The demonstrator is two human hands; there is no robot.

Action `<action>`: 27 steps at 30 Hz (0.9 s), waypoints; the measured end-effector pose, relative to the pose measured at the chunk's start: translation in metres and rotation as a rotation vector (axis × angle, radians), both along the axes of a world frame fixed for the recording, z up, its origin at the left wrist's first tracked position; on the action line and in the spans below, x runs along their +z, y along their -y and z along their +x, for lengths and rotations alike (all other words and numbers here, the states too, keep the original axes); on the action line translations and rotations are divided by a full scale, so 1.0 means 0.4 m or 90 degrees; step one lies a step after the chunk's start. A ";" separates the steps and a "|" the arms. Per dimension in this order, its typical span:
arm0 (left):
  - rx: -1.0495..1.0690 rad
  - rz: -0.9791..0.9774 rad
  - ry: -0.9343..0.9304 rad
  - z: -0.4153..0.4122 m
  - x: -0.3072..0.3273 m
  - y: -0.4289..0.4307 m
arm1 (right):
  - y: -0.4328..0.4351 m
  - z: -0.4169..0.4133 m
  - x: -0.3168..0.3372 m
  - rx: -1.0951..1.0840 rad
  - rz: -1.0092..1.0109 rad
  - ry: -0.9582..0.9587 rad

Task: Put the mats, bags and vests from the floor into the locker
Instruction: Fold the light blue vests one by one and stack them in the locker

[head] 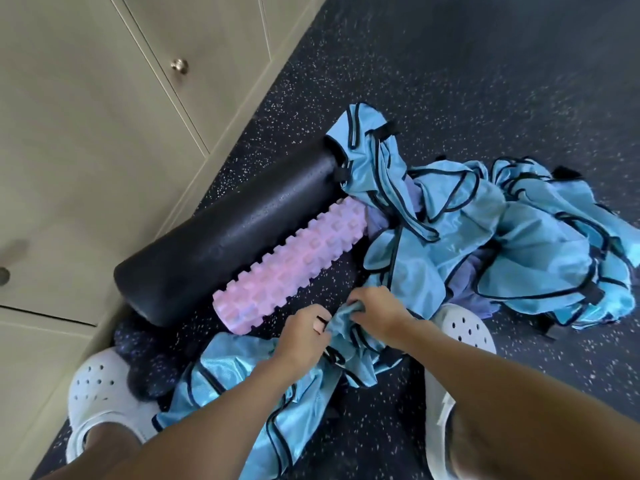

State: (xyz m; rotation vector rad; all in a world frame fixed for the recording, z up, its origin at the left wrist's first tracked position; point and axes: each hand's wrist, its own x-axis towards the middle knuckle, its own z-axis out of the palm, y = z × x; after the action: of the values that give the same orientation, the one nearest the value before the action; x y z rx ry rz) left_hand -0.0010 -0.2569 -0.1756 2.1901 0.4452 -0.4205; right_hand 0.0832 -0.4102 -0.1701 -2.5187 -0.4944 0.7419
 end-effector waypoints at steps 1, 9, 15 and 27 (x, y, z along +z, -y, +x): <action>0.010 -0.013 0.014 0.017 0.021 -0.004 | -0.007 0.015 0.020 -0.021 0.026 0.013; 0.037 0.016 0.237 0.155 0.360 -0.103 | -0.067 0.117 0.297 -0.078 0.232 0.095; -0.009 0.060 0.383 0.151 0.678 -0.157 | -0.108 0.112 0.600 -0.016 0.316 0.174; 0.000 -0.010 0.615 0.023 1.062 -0.201 | -0.157 -0.002 1.041 0.104 0.471 -0.010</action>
State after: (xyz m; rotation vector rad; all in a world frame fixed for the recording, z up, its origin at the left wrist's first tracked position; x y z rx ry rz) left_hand 0.0080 -0.1766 0.2494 2.0874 -0.0962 0.6305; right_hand 0.0825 -0.3475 0.2464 -1.7958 -0.8024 0.5059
